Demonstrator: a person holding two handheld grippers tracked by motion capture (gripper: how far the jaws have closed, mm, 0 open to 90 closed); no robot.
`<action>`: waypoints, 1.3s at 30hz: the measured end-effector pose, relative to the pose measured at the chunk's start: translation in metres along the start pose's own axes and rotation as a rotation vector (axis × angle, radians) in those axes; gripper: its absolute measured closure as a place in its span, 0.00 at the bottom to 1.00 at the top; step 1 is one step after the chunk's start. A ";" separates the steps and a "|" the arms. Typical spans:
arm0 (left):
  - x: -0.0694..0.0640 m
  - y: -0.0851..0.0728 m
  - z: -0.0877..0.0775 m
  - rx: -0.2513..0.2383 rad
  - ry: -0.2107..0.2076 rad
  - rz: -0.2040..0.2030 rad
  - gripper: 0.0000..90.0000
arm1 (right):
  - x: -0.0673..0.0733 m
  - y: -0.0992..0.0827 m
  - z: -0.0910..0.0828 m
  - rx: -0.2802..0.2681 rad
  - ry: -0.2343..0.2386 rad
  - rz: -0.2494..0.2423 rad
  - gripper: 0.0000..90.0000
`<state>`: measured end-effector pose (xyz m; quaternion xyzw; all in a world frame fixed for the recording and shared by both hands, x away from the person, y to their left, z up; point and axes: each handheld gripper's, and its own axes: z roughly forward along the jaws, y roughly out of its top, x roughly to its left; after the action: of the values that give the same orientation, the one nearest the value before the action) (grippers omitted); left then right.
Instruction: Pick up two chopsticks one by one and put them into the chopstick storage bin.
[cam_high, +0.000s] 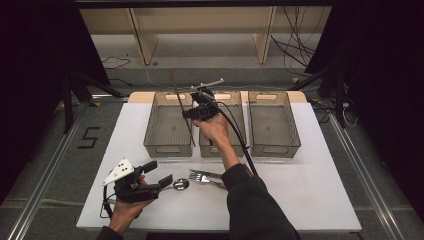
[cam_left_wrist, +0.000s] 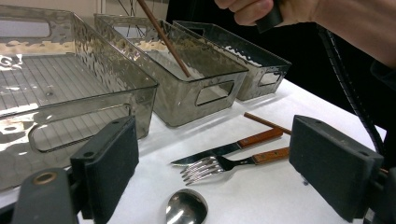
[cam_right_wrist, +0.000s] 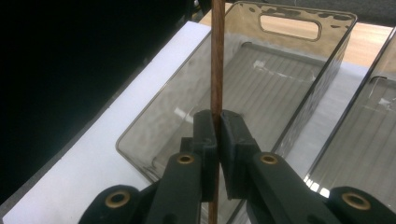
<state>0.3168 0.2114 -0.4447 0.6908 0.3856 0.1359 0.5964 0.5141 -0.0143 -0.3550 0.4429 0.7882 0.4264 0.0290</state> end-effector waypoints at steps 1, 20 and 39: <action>0.000 0.000 0.000 0.000 0.000 -0.002 0.17 | 0.001 0.002 0.003 0.002 -0.004 -0.003 0.95; 0.000 0.001 -0.001 -0.006 -0.004 -0.006 0.17 | 0.004 0.006 0.026 -0.024 -0.027 0.015 0.95; 0.000 0.001 -0.001 -0.010 -0.007 -0.006 0.17 | 0.001 0.004 0.044 0.007 -0.067 0.014 0.95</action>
<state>0.3162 0.2124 -0.4431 0.6871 0.3850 0.1334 0.6016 0.5349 0.0156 -0.3795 0.4627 0.7851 0.4085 0.0509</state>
